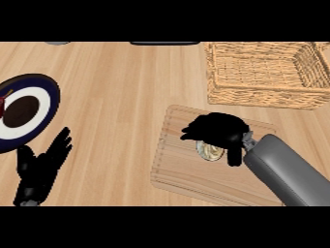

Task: Pick the cupcake from the cutting board and place it in the basket

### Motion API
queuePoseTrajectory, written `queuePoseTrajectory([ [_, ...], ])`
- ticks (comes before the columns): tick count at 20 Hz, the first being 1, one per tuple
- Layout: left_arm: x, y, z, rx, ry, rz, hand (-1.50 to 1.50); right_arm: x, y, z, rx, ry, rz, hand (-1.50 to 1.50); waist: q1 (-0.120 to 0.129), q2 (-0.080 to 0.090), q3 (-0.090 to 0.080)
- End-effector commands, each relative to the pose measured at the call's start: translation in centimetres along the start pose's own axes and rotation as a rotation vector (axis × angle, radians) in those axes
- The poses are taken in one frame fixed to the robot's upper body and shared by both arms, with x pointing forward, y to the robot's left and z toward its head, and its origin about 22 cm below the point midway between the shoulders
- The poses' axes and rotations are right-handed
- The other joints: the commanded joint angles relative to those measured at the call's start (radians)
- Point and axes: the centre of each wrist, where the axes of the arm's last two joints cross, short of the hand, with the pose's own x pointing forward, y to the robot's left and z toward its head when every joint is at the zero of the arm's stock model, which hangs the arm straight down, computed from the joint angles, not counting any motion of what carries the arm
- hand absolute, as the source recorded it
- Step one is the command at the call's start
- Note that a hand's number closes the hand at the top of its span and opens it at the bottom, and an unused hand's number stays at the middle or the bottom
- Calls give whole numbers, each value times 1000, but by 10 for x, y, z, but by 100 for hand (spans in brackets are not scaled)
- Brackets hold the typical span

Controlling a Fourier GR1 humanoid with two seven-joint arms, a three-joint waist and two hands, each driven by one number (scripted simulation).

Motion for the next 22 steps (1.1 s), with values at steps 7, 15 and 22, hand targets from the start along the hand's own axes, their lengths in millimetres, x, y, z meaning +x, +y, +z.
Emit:
queuePoseTrajectory([
  [7,-40,1,8,25,141,10,0,0,-3,-5,-75,-68,153,150,2,9,-14],
  [15,-30,-11,-4,11,141,2,0,12,8,-27,-141,53,102,150,-11,9,-14],
  [22,-32,8,14,41,139,5,0,40,0,-61,-313,690,-252,150,-42,-3,-17],
])
